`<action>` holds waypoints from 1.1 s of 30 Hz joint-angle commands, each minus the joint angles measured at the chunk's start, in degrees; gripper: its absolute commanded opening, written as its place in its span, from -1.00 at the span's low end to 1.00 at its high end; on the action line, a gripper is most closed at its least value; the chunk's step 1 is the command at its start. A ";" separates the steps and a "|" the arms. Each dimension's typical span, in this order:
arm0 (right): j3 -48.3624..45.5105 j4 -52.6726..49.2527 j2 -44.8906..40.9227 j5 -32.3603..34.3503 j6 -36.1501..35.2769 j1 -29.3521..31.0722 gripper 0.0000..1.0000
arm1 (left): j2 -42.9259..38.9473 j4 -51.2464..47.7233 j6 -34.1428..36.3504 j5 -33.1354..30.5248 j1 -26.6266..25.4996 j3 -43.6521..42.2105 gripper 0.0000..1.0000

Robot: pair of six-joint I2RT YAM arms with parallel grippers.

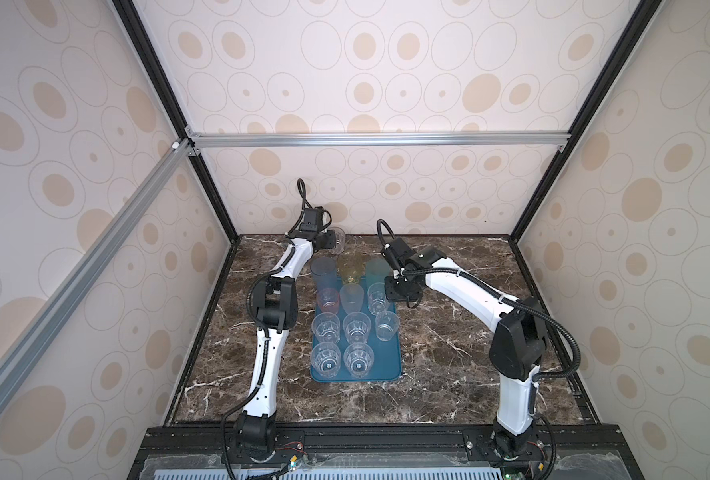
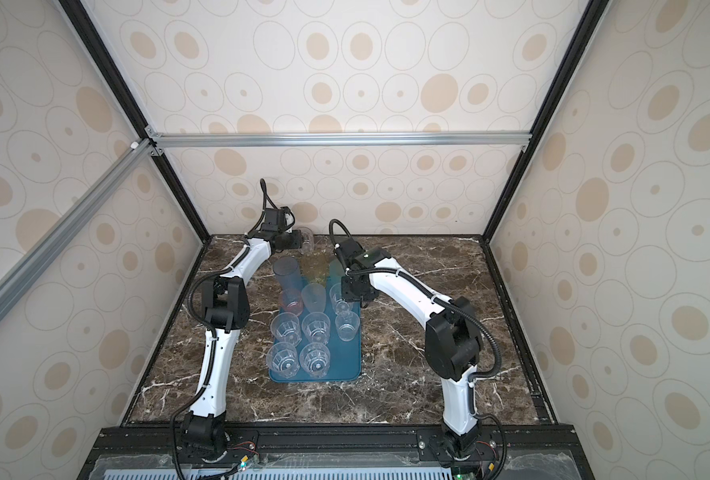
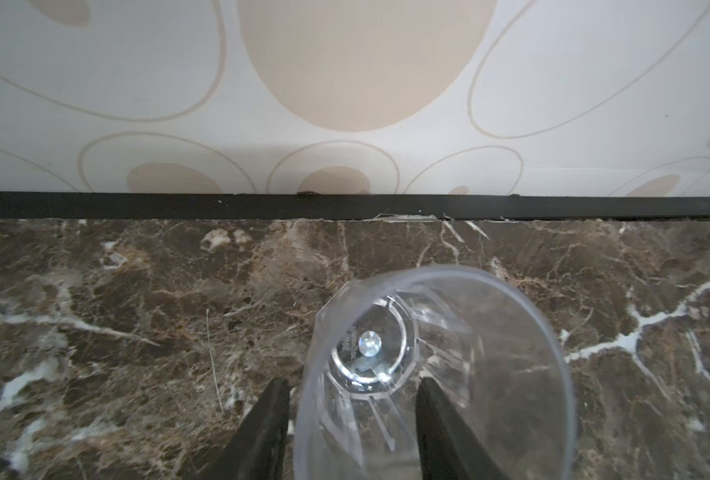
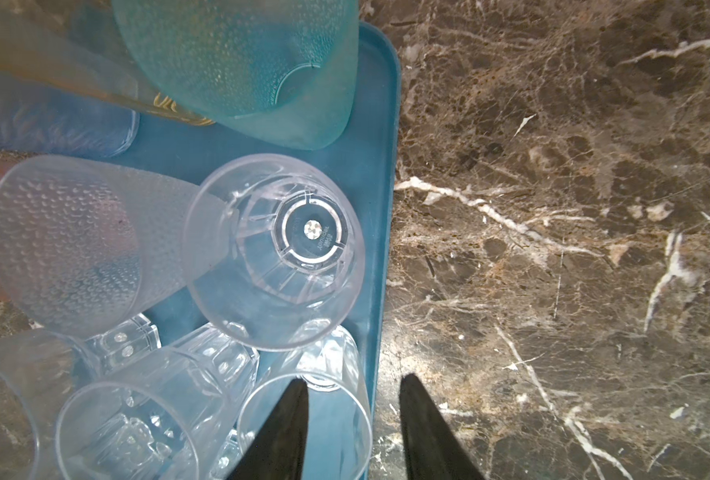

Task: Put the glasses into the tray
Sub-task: 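Lift the clear glass and carry it over the tray with the left gripper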

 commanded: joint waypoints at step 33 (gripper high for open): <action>-0.33 -0.26 -3.15 1.52 1.74 -0.04 -0.23 | -19.39 16.20 -1.90 -1.20 0.89 -15.87 -1.00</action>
